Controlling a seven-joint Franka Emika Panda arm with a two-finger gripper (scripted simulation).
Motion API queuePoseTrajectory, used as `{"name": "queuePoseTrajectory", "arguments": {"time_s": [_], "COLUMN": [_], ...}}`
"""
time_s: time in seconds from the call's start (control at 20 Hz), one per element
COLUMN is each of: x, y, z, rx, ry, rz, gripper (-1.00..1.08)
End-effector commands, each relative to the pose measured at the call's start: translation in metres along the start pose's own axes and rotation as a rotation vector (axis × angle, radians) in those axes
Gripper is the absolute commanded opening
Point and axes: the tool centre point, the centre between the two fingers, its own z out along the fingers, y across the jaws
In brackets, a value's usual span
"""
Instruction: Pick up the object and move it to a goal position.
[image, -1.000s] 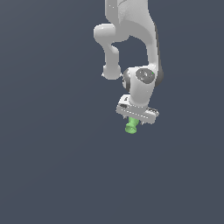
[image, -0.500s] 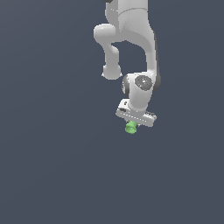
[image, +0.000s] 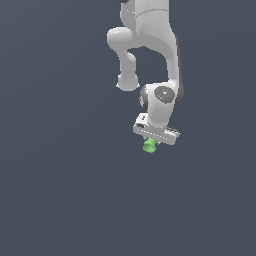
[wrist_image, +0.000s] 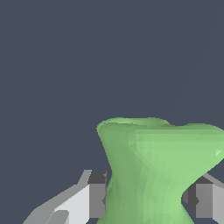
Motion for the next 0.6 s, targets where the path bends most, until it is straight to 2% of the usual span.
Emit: {"name": "queuePoseTrajectory", "arguments": {"time_s": [0.0,0.25,0.55], "x": [0.000,0.010,0.040], "y": [0.001,0.010,0.036], "z": [0.000,-0.011,-0.041], "rx": [0.000,0.000,0.000], "ry": [0.000,0.000,0.000], "rz": [0.000,0.000,0.000], "gripper": [-1.00,-1.00,-1.00]}}
